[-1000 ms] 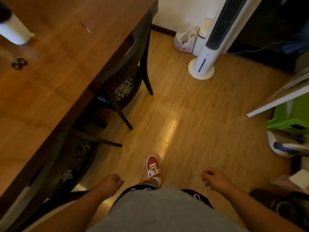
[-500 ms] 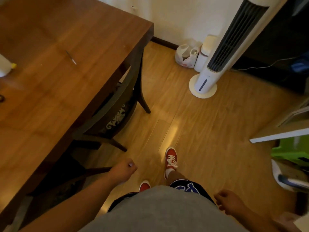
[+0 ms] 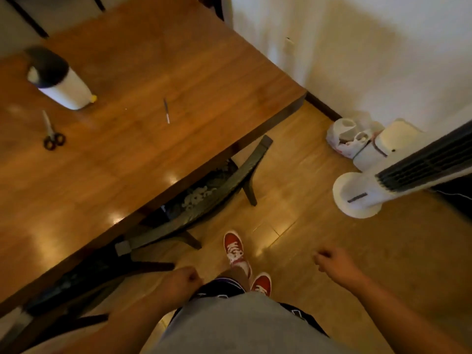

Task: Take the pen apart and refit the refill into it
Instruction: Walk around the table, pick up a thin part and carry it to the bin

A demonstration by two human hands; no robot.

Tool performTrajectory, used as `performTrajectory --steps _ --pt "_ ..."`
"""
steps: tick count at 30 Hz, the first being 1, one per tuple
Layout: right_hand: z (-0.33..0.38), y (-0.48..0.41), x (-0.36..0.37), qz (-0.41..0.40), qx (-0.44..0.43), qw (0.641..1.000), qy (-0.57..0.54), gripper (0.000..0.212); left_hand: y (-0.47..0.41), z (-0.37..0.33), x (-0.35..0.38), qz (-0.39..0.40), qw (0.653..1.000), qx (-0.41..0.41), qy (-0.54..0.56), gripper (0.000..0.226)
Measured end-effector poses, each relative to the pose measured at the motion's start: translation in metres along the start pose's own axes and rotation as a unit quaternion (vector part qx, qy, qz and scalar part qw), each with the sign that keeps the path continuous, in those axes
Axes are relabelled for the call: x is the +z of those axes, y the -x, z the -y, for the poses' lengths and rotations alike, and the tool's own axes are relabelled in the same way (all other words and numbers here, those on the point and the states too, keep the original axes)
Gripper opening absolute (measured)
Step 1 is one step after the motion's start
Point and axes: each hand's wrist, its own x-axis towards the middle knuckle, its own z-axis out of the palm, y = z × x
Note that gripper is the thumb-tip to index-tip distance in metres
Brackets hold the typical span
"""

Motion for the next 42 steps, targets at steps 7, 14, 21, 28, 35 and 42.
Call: performTrajectory --steps 7,14,21,28,35,42 --pt "0.165 -0.013 -0.047 0.013 -0.191 0.981 0.029 0.007 0.010 -0.061 -0.088 -0.001 0.977 0.149 0.154 0.012" --pt "0.291 -0.035 -0.057 0.056 -0.277 0.958 0.055 0.013 -0.033 -0.085 -0.201 -0.111 0.955 0.162 0.222 0.012" --pt "0.382 -0.112 -0.034 0.166 -0.257 0.949 0.078 0.011 -0.145 -0.057 -0.233 -0.252 0.955 0.022 0.155 0.035" --pt "0.453 -0.209 0.021 0.174 -0.214 0.938 0.209 0.017 -0.203 -0.028 -0.223 -0.350 0.916 -0.161 0.114 0.078" --pt "0.522 -0.270 0.074 0.044 -0.300 0.894 0.329 0.035 -0.241 -0.026 -0.225 -0.386 0.899 -0.190 0.075 0.087" --pt "0.557 -0.290 0.108 -0.056 -0.370 0.830 0.415 0.048 -0.270 -0.023 -0.254 -0.407 0.886 -0.217 0.051 0.089"
